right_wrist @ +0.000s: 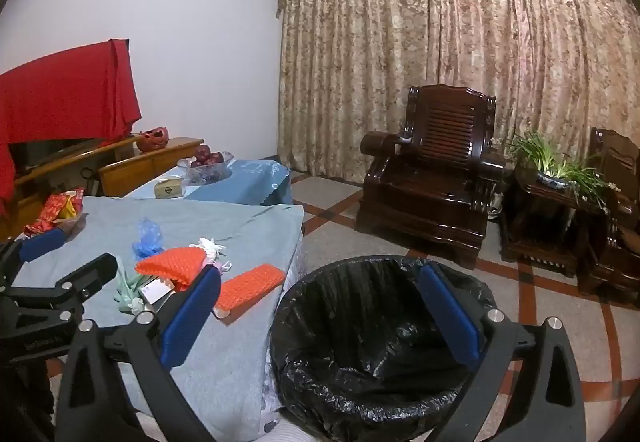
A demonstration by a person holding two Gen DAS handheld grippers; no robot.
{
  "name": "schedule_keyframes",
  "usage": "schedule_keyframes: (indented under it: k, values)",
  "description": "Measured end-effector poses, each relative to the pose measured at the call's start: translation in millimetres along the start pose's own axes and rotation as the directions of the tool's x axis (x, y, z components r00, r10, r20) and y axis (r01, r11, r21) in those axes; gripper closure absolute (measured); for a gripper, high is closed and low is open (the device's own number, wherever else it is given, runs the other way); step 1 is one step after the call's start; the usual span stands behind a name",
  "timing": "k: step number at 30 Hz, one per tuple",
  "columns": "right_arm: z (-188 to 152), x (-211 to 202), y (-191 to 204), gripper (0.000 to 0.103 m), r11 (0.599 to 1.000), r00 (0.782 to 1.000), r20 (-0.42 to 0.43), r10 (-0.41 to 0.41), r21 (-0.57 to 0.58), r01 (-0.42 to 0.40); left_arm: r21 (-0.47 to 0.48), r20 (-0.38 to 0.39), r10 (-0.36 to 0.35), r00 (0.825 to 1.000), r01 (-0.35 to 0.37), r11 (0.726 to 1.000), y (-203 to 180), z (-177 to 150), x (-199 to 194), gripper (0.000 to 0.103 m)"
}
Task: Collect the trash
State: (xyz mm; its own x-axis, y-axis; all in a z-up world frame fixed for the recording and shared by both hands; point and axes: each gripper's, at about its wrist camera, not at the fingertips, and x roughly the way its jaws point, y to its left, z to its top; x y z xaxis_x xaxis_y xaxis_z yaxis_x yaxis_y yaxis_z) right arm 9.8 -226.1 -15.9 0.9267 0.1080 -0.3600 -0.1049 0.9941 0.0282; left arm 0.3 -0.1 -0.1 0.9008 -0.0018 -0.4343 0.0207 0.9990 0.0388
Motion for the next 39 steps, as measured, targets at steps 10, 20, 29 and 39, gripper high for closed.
schedule_keyframes:
  k: [10, 20, 29, 39]
  values:
    - [-0.3, -0.1, 0.0, 0.006, 1.000, 1.000, 0.005, 0.003, 0.006, -0.003, -0.008, 0.016, 0.005, 1.000, -0.005, 1.000, 2.6, 0.5, 3.0, 0.005]
    - [0.2, 0.7, 0.6, 0.006, 1.000, 1.000, 0.000, 0.003, 0.007, -0.003, -0.006, 0.016, 0.005, 1.000, -0.005, 1.000, 2.0, 0.3, 2.2, 0.005]
    - [-0.4, 1.4, 1.2, 0.006, 1.000, 1.000, -0.003, 0.003, 0.006, -0.003, -0.007, 0.015, 0.006, 1.000, -0.006, 1.000, 2.2, 0.0, 2.7, 0.005]
    - [-1.0, 1.7, 0.9, 0.006, 1.000, 1.000, -0.006, 0.004, 0.007, -0.004, -0.008, 0.014, 0.005, 1.000, -0.005, 1.000, 2.3, 0.0, 3.0, 0.005]
